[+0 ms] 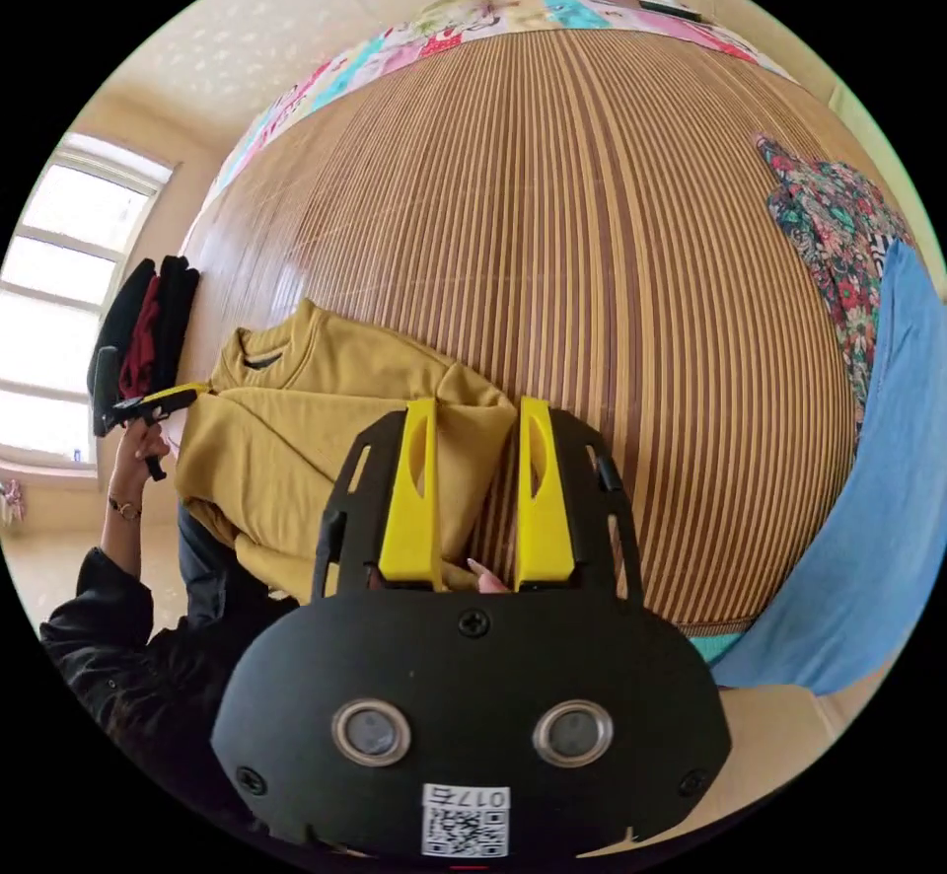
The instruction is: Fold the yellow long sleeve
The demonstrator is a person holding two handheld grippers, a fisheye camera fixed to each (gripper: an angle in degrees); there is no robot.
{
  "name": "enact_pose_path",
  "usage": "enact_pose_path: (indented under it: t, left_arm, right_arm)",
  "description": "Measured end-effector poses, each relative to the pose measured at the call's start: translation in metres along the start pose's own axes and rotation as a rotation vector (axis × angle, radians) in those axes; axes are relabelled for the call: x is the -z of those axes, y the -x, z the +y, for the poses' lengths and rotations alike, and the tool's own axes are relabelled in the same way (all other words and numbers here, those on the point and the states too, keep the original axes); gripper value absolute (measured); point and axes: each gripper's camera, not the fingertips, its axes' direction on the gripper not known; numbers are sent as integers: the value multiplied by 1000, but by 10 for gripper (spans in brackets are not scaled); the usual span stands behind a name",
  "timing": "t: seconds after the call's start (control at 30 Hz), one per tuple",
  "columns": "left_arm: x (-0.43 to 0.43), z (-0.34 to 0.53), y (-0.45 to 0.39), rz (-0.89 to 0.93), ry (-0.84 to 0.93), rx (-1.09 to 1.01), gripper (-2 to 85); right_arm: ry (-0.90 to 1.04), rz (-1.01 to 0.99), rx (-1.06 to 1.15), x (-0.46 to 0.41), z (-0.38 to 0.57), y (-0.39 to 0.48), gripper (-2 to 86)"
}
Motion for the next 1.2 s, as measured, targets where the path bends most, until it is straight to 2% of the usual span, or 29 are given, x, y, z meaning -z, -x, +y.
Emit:
enact_pose_path:
  t: [0.07,0.1,0.17,0.23,0.33,0.4,0.47,0.6,0.67,0.73,0.8,0.87,0.93,1.07,1.13,1.17,1.2]
  left_arm:
    - [13,29,15,173,-18,11,42]
    - [20,38,19,241,-49,7,39]
    - [63,85,45,658,-266,-22,21]
    - [95,116,60,867,-386,-47,13]
    - [151,154,61,850,-491,-114,5]
    - [189,174,61,964,-591,-194,4]
    - [251,208,61,1057,-787,-319,3]
    - [330,258,58,1158,-1007,-479,3]
    - [374,286,50,1130,-1113,-529,2]
    - [405,301,37,1042,-1172,-572,2]
    - [430,306,23,910,-1232,-526,1]
    - [455,292,4,666,-1315,-396,2]
    - [468,255,-8,487,-1320,-330,6]
    - [464,95,4,275,-1101,-179,26]
    - [436,36,29,245,-972,-60,35]
    - [410,14,47,258,-895,11,38]
    - [396,8,55,268,-865,27,40]
  right_arm:
    - [-17,-25,-22,16,14,12,49]
    - [-126,-39,-21,40,33,24,43]
    - [-327,-90,22,88,73,45,36]
    - [-467,-141,74,136,110,62,32]
    - [-693,-316,160,203,164,68,29]
    - [-877,-642,307,254,198,56,27]
    - [-1014,-757,409,294,224,53,26]
    - [-1177,-820,592,371,273,63,24]
    - [-1225,-795,613,395,288,73,24]
    - [-1277,-674,602,414,297,91,24]
    - [-1292,-457,478,431,282,114,25]
    - [-1265,-333,440,438,249,129,26]
    - [-1163,-244,410,441,196,138,28]
    - [-868,33,246,397,13,146,42]
    - [-785,219,150,353,-55,139,58]
    - [-646,284,101,319,-90,132,72]
    - [-518,257,78,286,-110,125,88]
